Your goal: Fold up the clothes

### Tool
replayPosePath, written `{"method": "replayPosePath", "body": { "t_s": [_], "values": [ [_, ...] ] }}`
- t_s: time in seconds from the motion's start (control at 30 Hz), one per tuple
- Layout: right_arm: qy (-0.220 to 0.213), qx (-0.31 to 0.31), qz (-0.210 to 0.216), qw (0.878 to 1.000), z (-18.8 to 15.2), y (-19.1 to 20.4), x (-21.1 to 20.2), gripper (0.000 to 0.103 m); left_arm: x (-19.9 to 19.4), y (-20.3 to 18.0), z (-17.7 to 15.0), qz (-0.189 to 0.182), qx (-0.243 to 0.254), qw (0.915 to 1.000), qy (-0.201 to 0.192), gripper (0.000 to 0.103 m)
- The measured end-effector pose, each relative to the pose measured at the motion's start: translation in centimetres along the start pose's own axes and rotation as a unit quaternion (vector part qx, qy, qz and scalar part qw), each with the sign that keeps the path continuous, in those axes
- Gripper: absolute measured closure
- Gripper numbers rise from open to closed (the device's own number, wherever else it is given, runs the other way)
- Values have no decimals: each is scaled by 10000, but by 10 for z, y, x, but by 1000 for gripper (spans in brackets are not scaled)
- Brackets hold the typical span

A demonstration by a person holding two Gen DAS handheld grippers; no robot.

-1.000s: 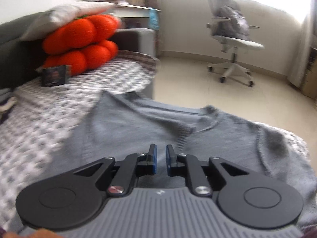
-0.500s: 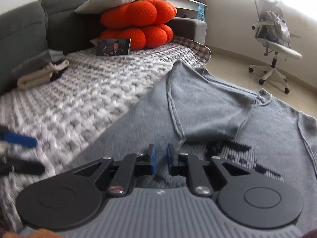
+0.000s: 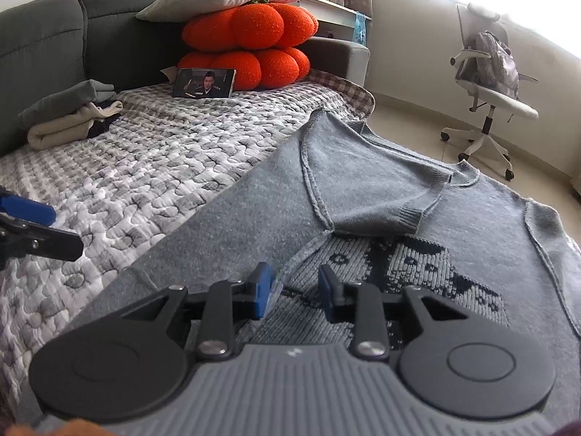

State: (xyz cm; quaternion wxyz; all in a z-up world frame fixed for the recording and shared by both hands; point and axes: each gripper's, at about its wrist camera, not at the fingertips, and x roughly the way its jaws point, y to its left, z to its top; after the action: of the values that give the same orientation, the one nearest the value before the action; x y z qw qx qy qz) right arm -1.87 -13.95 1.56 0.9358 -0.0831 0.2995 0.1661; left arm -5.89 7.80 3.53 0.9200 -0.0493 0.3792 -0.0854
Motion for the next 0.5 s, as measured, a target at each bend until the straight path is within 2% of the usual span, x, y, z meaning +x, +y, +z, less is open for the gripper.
{"method": "replayPosePath", "body": {
  "t_s": [0.5],
  "values": [
    [-55,-18,-147,9999,-7,7,-5,66,1,-1,-2,114,87,9999,-24,14]
  ]
}}
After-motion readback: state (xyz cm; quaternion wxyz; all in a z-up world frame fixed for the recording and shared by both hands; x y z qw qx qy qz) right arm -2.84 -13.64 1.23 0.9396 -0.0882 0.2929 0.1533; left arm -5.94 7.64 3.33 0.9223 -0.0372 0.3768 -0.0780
